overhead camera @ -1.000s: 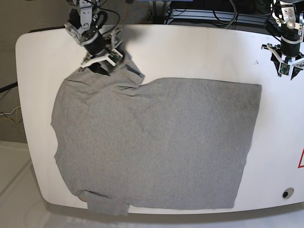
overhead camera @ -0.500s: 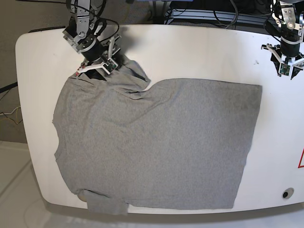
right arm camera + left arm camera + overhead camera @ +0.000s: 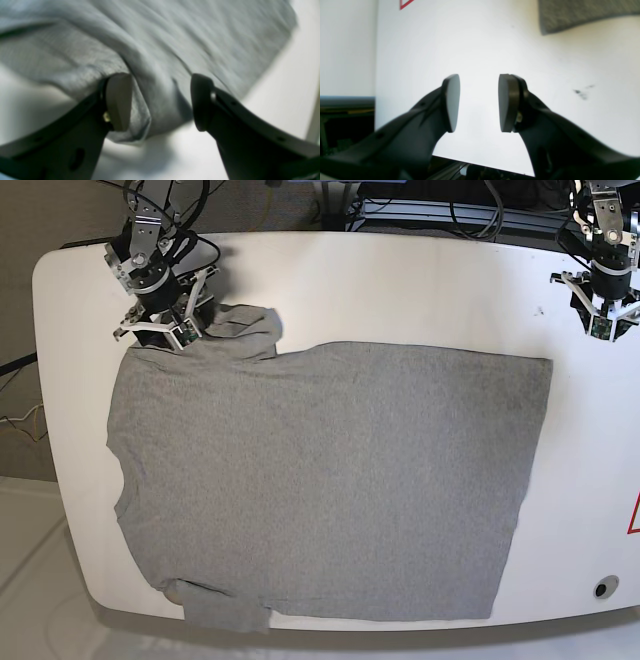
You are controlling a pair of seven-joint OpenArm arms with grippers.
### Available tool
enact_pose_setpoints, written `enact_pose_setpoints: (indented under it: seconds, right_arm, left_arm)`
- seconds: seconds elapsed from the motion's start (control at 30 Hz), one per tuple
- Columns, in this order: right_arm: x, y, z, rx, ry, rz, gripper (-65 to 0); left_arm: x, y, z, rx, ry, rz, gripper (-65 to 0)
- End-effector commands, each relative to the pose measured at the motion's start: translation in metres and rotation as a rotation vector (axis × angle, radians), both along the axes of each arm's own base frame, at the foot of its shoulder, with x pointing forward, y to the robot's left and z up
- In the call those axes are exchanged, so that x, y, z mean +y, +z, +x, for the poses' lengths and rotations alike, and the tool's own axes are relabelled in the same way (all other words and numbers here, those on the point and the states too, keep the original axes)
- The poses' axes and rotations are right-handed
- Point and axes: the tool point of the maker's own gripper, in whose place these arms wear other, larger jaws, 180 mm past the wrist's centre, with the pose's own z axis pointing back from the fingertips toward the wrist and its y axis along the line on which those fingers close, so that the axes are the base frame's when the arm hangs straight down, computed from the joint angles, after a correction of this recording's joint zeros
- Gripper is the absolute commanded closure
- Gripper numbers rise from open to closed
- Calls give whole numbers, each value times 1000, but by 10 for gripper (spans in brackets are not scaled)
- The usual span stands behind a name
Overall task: Fold the T-shirt properly
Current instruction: 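Close the right gripper on the shoulder fabric and lift it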
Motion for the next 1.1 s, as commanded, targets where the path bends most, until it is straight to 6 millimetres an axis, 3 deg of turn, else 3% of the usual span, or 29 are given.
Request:
enact_pose_setpoints:
  seconds: [0.0, 0.33, 0.4, 0.67, 0.73, 0.8, 1.0, 1.07]
  right_arm:
    - [-2, 7, 5, -25, 14, -15, -357]
    - [34, 9, 11, -40, 201, -79, -381]
    - [47, 11, 17, -56, 224, -51, -357]
    - [45, 12, 19, -61, 205, -32, -177]
    - [32, 9, 16, -43, 184, -65, -60]
    - [31, 10, 17, -45, 181, -67, -36]
    - [28, 12, 21, -54, 176, -69, -53]
    - [30, 16, 29, -70, 185, -73, -60]
  left_arm:
    - [3, 13, 7, -40, -14, 25, -241]
    - [11, 23, 22, -71, 0, 34, -237]
    - [10, 21, 27, -77, 3, 25, -238]
    - [10, 21, 26, -77, -1, 22, -237]
    - [12, 13, 20, -48, 10, 17, -237]
    - [12, 13, 20, -45, 10, 16, -237]
    - [15, 5, 21, -25, 8, 11, -243]
    - [27, 9, 28, -22, 7, 37, -253]
